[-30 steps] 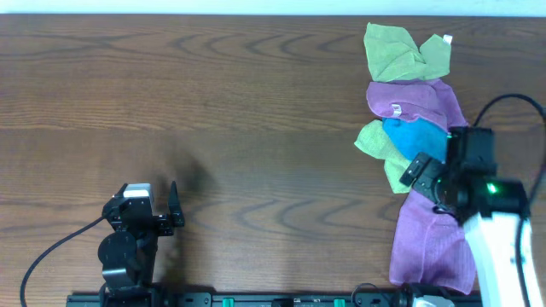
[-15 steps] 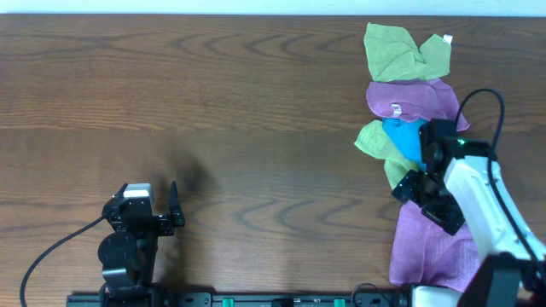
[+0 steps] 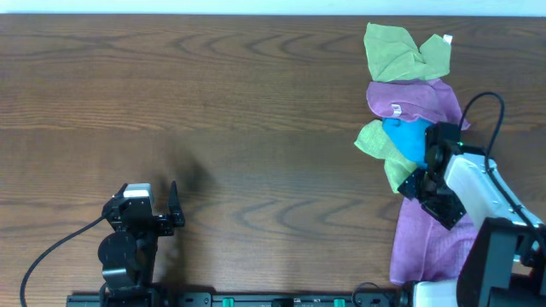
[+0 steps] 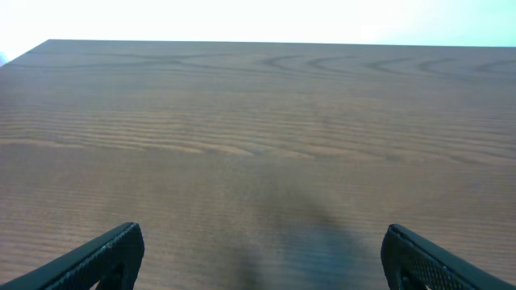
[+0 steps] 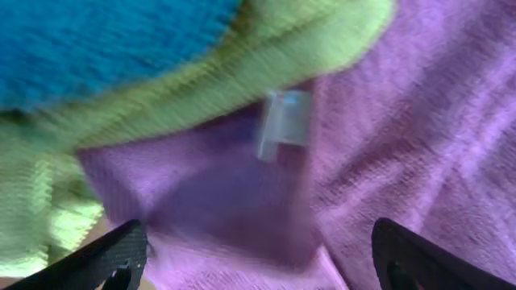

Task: Fold the cloth
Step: 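Grasp the edge of the bottom purple cloth with the right gripper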

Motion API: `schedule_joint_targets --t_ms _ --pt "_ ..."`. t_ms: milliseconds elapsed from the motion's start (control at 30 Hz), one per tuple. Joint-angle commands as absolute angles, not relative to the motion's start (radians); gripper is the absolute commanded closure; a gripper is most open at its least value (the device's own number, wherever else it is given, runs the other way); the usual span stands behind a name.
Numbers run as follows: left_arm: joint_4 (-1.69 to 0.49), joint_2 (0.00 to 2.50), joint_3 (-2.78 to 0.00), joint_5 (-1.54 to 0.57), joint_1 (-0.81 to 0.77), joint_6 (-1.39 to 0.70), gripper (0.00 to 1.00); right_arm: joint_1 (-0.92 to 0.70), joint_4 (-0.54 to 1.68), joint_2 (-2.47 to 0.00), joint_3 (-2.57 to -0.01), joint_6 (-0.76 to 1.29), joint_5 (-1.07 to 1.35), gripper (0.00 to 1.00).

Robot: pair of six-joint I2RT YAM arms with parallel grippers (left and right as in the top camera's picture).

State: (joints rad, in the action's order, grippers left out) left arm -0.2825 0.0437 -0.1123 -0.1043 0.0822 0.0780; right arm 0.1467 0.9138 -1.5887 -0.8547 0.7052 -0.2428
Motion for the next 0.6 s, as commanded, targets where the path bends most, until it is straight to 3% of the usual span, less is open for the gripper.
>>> schedule_joint_targets --t_ms 0,33,100,200,400,567 --pt "-0.294 0.039 -0.089 -0.097 0.078 0.071 0.05 0.157 0.86 -1.59 -0.811 0.656 -0.234 0.15" --pt "-0.294 0.039 -0.089 -0.097 0.078 0.071 0.05 0.158 0.84 -1.59 -0.802 0.649 -0.232 0.27" --pt "-0.294 0.039 -0.089 -0.097 0.078 0.071 0.05 0.158 0.817 -1.59 -0.796 0.649 -0.228 0.64" --pt "-0.294 0.039 -0.089 -0.097 0.078 0.071 0.05 0.158 0.807 -1.59 -0.796 0.649 -0.228 0.99" --pt "-0.294 0.039 -0.089 -0.097 0.078 0.071 0.05 0.157 0.825 -1.576 -0.845 0.648 -0.185 0.99" --pt "-0.294 0.039 -0.089 -0.097 0.078 0.071 0.05 0.155 0.99 -1.525 -1.044 0.605 -0.188 0.99"
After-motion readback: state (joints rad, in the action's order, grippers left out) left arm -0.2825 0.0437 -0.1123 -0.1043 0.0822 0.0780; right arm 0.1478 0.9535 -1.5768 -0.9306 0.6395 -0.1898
